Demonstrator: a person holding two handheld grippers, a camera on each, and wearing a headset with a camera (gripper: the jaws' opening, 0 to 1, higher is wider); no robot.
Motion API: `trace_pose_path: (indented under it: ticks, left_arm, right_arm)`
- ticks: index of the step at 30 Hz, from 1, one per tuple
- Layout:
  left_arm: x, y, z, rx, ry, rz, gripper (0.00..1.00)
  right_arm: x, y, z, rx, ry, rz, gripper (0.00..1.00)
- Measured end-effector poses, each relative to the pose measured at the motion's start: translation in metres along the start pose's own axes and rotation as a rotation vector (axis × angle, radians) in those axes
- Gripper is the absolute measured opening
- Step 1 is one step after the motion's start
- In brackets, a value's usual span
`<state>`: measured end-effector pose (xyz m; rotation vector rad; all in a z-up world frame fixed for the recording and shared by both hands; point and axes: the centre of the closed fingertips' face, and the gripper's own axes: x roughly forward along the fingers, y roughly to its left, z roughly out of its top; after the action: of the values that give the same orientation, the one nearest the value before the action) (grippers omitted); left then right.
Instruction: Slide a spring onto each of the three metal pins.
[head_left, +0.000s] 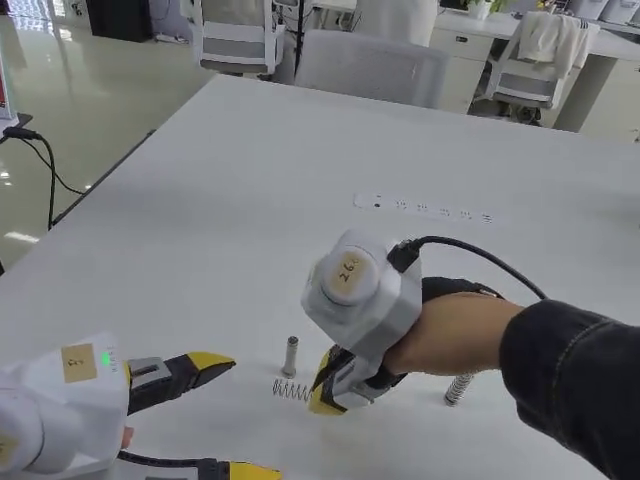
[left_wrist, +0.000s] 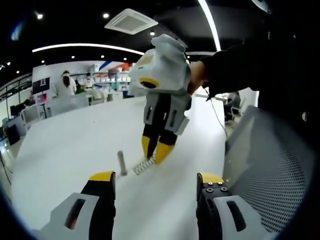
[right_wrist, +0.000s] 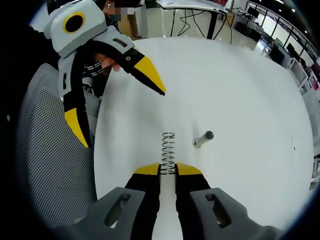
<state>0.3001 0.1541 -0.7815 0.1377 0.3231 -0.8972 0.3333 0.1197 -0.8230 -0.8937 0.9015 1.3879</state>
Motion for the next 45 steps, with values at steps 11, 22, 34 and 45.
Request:
trace_pose_path:
  ticks: [11, 22, 34, 45]
  left_arm:
    - [0.005, -0.005, 0.003, 0.016, -0.003, -0.02, 0.46]
    - [0.008, -0.018, 0.007, 0.052, -0.013, -0.071, 0.3]
    - [0.009, -0.029, 0.007, 0.078, -0.011, -0.126, 0.11]
    - [0.007, -0.032, 0.007, 0.084, -0.012, -0.139, 0.04]
  right_arm:
    - [-0.021, 0.023, 0.004, -0.093, 0.017, 0.031, 0.08]
    - [-0.027, 0.04, 0.011, -0.172, 0.019, 0.075, 0.08]
    - [-0.029, 0.053, 0.012, -0.242, 0.023, 0.127, 0.08]
    - [-0.03, 0.058, 0.011, -0.274, 0.031, 0.145, 0.08]
